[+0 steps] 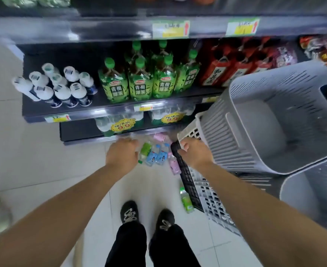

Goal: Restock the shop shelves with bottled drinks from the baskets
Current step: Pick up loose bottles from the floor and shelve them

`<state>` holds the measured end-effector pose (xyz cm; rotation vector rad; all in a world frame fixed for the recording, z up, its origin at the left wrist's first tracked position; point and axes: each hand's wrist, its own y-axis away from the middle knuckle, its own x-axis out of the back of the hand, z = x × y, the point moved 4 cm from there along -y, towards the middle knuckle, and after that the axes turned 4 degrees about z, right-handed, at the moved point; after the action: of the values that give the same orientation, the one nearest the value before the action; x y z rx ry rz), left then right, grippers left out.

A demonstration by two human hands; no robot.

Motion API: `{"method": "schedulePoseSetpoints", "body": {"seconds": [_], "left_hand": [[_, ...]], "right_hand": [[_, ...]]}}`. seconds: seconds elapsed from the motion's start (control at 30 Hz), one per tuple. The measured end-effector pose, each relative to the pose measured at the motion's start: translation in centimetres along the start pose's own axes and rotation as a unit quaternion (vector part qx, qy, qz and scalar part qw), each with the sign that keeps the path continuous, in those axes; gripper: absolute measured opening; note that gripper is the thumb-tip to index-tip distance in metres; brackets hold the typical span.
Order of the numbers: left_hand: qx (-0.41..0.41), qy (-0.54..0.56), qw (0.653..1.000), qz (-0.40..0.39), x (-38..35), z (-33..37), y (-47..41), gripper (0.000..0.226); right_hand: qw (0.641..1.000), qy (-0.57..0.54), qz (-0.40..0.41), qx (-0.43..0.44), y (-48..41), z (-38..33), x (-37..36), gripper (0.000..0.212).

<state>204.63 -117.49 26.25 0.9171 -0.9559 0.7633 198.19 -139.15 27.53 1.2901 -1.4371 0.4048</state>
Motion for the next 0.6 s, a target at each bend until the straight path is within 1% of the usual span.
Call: {"method": "schedulePoseSetpoints", "body": {"seconds": [0.1, 0.2, 0.3, 0.43, 0.6], "left_hand": [[0.0, -0.002, 1.0, -0.023, -5.1, -1.3, -2.1, 0.03], [0.012, 0.002, 0.999, -0.038, -10.9, -3.0, -4.4, 0.03], [0.013, 0.003, 0.999, -0.052, -17.0, -4.6, -6.7, 0.028], [0.024, 0.002, 0.998, -0.064, -25.3, -6.7, -10.1, 0.03], [0.008, -0.023, 0.997, -0.076, -34.7, -8.8, -14.0, 0.031]], "right_hand": [[1.0, 0.002, -0.026, -0.013, -2.2, 1.8, -5.2, 0.017], [0.999, 0.028, -0.043, -0.01, -4.8, 4.0, -11.0, 0.023], [0.997, 0.038, -0.061, -0.018, -7.7, 6.6, -16.9, 0.024], [0.996, 0.019, -0.076, -0.038, -11.8, 10.2, -24.5, 0.027], [0.996, 0.011, -0.077, -0.051, -16.6, 14.3, -33.4, 0.027]]}}
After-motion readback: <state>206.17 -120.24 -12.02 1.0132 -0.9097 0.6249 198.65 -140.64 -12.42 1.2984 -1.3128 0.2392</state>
